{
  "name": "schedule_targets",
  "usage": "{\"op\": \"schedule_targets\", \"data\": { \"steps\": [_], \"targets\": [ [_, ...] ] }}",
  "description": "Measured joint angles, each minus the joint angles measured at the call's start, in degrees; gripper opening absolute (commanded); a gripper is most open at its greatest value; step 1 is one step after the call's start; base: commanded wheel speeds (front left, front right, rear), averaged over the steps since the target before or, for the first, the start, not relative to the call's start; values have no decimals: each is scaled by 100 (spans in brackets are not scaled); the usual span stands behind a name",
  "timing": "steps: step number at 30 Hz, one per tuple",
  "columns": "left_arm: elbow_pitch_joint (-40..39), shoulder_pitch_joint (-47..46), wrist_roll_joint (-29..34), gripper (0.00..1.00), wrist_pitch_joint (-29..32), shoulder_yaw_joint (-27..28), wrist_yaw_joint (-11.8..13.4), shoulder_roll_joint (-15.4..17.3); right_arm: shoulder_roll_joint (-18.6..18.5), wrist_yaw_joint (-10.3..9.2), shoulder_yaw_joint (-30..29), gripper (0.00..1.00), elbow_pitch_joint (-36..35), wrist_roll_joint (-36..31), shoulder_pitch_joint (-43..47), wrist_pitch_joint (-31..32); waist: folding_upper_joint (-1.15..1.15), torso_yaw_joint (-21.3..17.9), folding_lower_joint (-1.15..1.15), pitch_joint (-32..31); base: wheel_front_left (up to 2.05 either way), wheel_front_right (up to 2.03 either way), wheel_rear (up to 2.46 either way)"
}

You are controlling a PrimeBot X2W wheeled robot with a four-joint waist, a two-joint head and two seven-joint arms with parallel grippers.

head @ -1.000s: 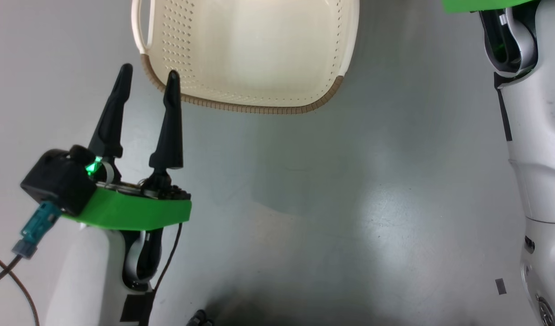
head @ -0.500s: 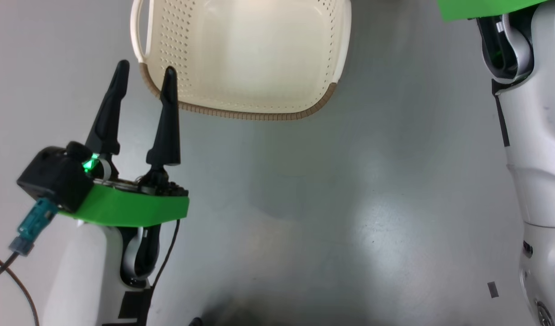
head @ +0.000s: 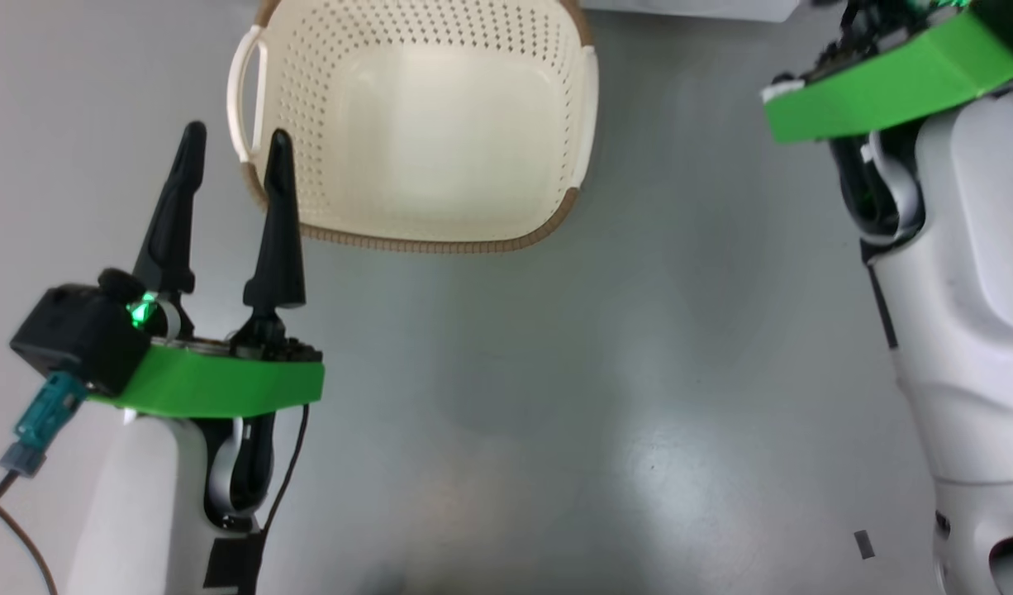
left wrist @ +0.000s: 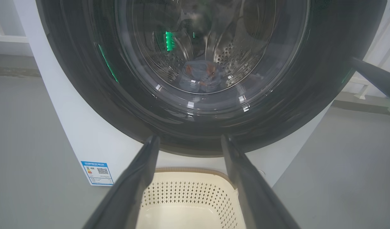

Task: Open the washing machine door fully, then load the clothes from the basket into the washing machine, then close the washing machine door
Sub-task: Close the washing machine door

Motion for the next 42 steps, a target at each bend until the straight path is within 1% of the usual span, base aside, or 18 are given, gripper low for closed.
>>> {"op": "schedule_targets", "data": {
  "steps": [12, 20, 21, 22, 23, 24, 25, 34, 38, 42],
  "targets": [
    [49, 299, 176, 100, -4, 205, -8, 1, -54, 0, 40, 0, -245, 105, 844, 0, 0, -306, 0, -445, 0, 0, 0],
    [175, 506, 212, 100, -5, 319, -26, 2, -40, -1, -8, 0, -257, 143, 1392, 0, 0, -491, 0, -760, 0, 0, 0],
    [187, 541, 223, 100, -4, 328, -26, 3, -33, 0, -36, 17, -257, 143, 1465, 0, 0, -514, 0, -807, 0, 0, 0],
    [189, 573, 249, 100, -4, 343, -26, 3, -24, -1, -64, 40, -256, 143, 1535, 0, 0, -536, 0, -851, 0, 0, 0],
    [192, 615, 257, 100, -4, 361, -29, 3, -20, -1, -87, 55, -259, 143, 1610, 0, 0, -560, 0, -896, 0, 0, 0],
    [207, 651, 264, 100, -4, 382, -48, 2, -15, 0, -110, 90, -260, 143, 1689, 0, 0, -584, 0, -943, 0, 0, 0],
    [215, 688, 279, 100, -4, 414, -52, 3, -13, -1, -118, 100, -261, 143, 1775, 0, 0, -609, 0, -991, 0, 0, 0],
    [324, 997, 349, 100, -4, 603, -52, 7, -21, -1, -385, 100, -394, 105, 2542, 0, 0, -859, 0, -1382, 0, 0, 0],
    [337, 1213, 394, 100, -4, 689, -52, 10, 78, -1, -579, 100, -431, 144, 2994, 1, 0, -982, 0, -1616, 0, 0, 0],
    [342, 1410, 456, 100, -4, 735, -52, 12, 159, -1, -664, 100, -434, 145, 3245, 1, 0, -1058, 0, -1773, 0, 0, 0]
  ]
}}
